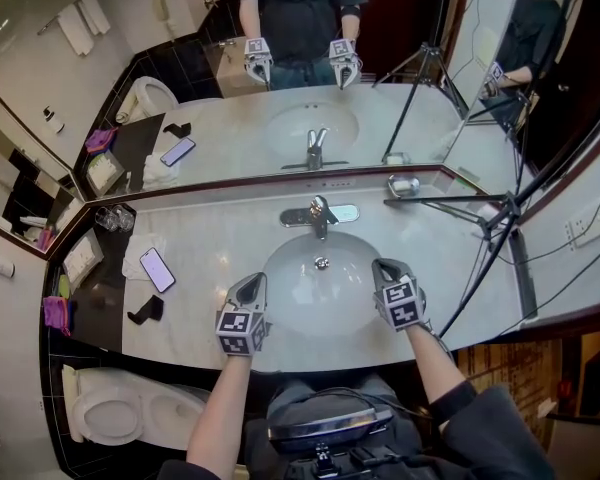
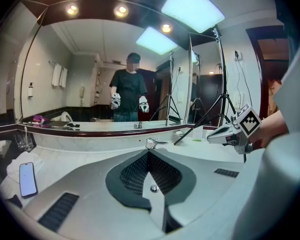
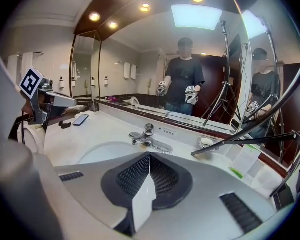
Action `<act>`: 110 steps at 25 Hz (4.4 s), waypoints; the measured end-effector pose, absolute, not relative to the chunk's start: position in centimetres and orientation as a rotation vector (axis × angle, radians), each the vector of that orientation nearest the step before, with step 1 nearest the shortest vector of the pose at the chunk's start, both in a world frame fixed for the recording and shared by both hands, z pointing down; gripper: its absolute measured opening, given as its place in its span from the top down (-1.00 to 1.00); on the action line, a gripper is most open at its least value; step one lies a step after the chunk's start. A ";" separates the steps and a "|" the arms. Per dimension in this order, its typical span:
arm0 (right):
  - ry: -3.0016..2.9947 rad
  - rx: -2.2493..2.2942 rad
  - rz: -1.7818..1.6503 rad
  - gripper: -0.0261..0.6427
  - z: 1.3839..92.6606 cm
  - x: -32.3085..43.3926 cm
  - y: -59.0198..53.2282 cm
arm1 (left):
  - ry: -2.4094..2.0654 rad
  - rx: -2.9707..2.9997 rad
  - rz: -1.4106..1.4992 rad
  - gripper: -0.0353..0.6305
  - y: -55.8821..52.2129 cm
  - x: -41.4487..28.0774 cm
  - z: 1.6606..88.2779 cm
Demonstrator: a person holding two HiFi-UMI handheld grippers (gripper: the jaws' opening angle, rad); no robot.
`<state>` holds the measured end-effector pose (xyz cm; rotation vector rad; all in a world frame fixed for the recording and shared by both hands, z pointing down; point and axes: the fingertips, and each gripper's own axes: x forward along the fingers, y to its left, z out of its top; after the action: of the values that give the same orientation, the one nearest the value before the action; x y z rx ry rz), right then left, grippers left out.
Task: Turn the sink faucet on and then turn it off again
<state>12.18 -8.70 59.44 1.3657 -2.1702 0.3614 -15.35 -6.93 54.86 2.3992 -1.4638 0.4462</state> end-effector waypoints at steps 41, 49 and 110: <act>-2.081 1.153 0.418 0.64 70.9 5.0 -22.8 | -1.455 2.290 0.542 0.93 -8.5 -16.9 60.6; -2.105 1.169 0.418 0.87 69.8 3.8 -24.7 | -1.465 2.258 0.539 0.93 -8.2 -17.8 61.4; -2.114 1.257 0.245 0.87 57.7 7.0 -19.6 | -1.444 2.362 0.423 0.93 -9.0 -16.2 56.5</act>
<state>6.97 -19.58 57.70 1.2568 -2.1145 0.2445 -16.23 -8.99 56.50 2.3623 -1.4442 0.4234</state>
